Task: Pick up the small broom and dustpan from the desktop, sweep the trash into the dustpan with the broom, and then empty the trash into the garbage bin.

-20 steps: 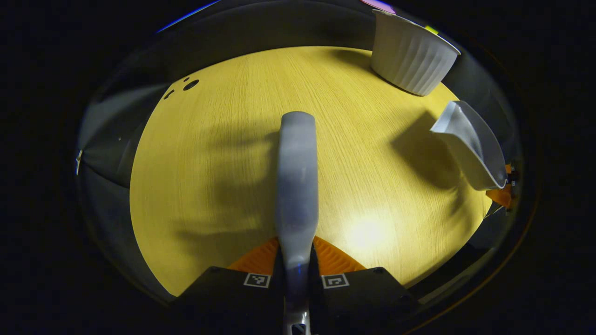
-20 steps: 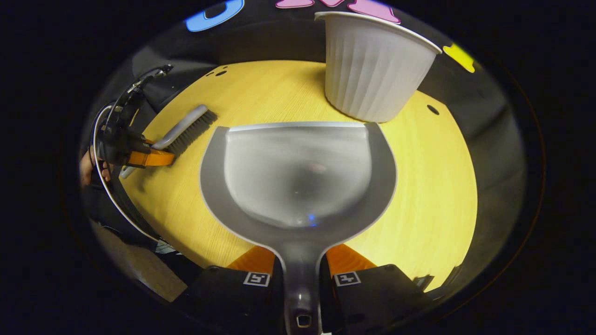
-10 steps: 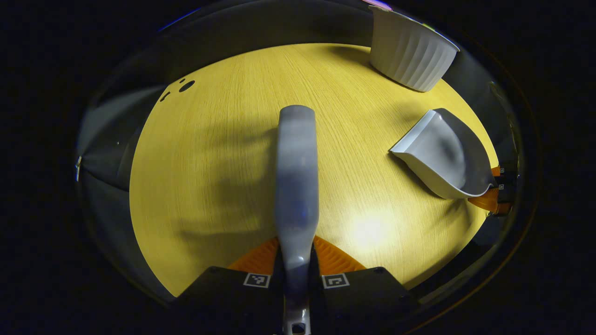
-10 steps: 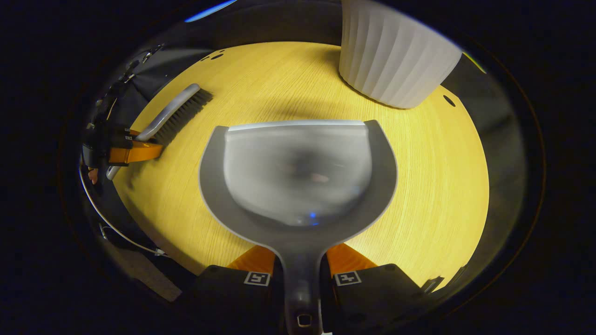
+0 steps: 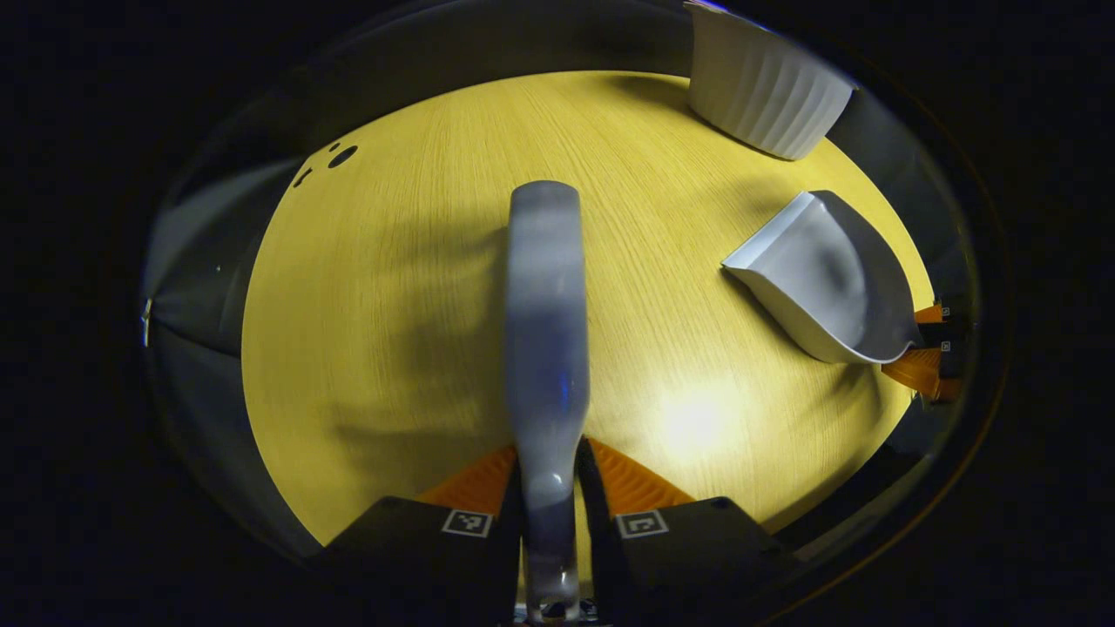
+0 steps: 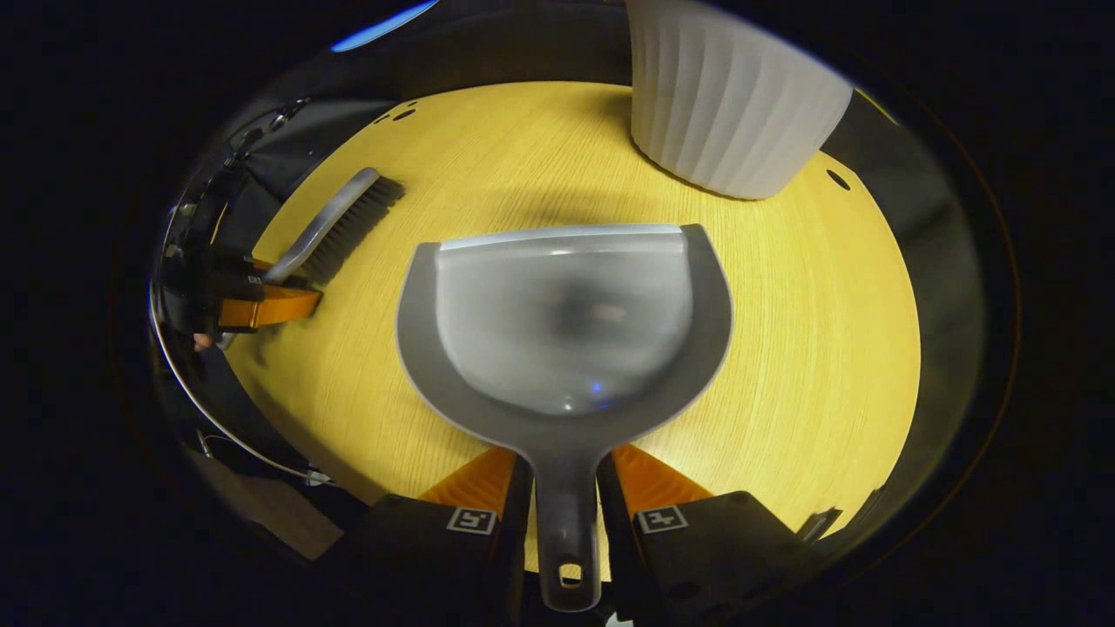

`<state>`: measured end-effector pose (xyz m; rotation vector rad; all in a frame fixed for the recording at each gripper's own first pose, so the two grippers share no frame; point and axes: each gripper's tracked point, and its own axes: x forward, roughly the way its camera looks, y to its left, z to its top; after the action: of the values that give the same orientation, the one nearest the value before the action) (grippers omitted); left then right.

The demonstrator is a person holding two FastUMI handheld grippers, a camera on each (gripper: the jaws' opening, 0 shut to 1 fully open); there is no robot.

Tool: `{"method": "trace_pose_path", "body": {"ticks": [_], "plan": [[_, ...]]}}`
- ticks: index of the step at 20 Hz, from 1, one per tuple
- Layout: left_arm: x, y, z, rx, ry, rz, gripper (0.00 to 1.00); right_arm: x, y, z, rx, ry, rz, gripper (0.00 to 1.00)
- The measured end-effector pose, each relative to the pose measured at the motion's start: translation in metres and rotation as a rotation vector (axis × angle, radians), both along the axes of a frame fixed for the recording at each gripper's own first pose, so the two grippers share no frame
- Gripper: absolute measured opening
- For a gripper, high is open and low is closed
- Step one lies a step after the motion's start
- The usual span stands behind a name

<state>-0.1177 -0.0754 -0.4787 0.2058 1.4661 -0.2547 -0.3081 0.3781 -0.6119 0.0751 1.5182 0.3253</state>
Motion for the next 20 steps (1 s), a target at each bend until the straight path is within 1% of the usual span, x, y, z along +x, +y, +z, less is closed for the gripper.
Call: {"method": "trace_pose_path", "body": {"ticks": [1, 2, 3, 4, 5, 6, 8, 10, 12, 14, 17, 20], "plan": [[0.000, 0.000, 0.001, 0.000, -0.007, -0.007, 0.51, -0.001, 0.000, 0.001, -0.001, -0.003, 0.005, 0.46], [-0.001, 0.000, 0.004, 0.001, -0.007, -0.010, 0.65, -0.003, -0.001, 0.005, -0.004, -0.011, 0.012, 0.52], [-0.002, 0.001, 0.006, 0.004, -0.013, -0.013, 0.76, -0.005, -0.001, 0.009, -0.002, -0.016, 0.018, 0.54], [-0.002, 0.003, 0.008, 0.010, -0.022, -0.015, 0.79, -0.009, -0.003, 0.011, -0.003, -0.017, 0.019, 0.67], [-0.001, 0.004, 0.011, 0.012, -0.033, -0.015, 0.84, -0.011, -0.002, 0.015, 0.008, -0.019, 0.015, 0.60], [-0.002, 0.006, 0.015, 0.015, -0.044, -0.016, 0.86, -0.013, -0.001, 0.022, 0.013, -0.026, 0.005, 0.68], [0.001, 0.009, 0.027, 0.017, -0.082, -0.023, 0.87, -0.005, -0.002, 0.038, 0.023, -0.066, -0.027, 0.76], [0.008, 0.006, 0.046, -0.007, -0.151, -0.015, 0.87, 0.010, -0.003, 0.056, 0.039, -0.129, -0.070, 0.78], [0.019, 0.002, 0.070, -0.044, -0.230, 0.010, 0.87, 0.031, -0.007, 0.082, 0.054, -0.221, -0.113, 0.77], [0.034, -0.005, 0.101, -0.097, -0.329, 0.034, 0.87, 0.053, -0.013, 0.108, 0.057, -0.313, -0.141, 0.77], [0.062, -0.016, 0.156, -0.171, -0.507, 0.049, 0.87, 0.079, -0.022, 0.142, 0.039, -0.421, -0.167, 0.78], [0.090, -0.026, 0.216, -0.250, -0.683, 0.079, 0.87, 0.107, -0.026, 0.186, 0.028, -0.565, -0.183, 0.86]]}}
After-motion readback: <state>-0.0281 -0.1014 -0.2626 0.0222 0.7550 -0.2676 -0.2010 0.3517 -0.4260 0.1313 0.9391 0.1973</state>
